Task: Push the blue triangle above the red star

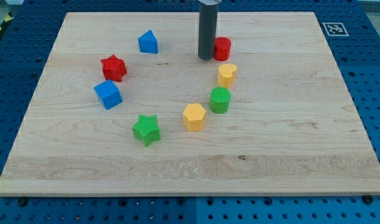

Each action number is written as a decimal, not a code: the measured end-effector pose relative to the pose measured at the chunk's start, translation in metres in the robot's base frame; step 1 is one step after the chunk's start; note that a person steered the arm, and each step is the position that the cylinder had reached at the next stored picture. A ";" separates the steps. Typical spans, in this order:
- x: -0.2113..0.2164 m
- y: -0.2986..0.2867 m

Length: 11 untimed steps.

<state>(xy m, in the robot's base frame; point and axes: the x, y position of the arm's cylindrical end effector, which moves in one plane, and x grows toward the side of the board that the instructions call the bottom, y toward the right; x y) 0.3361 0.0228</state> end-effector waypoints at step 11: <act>-0.011 -0.157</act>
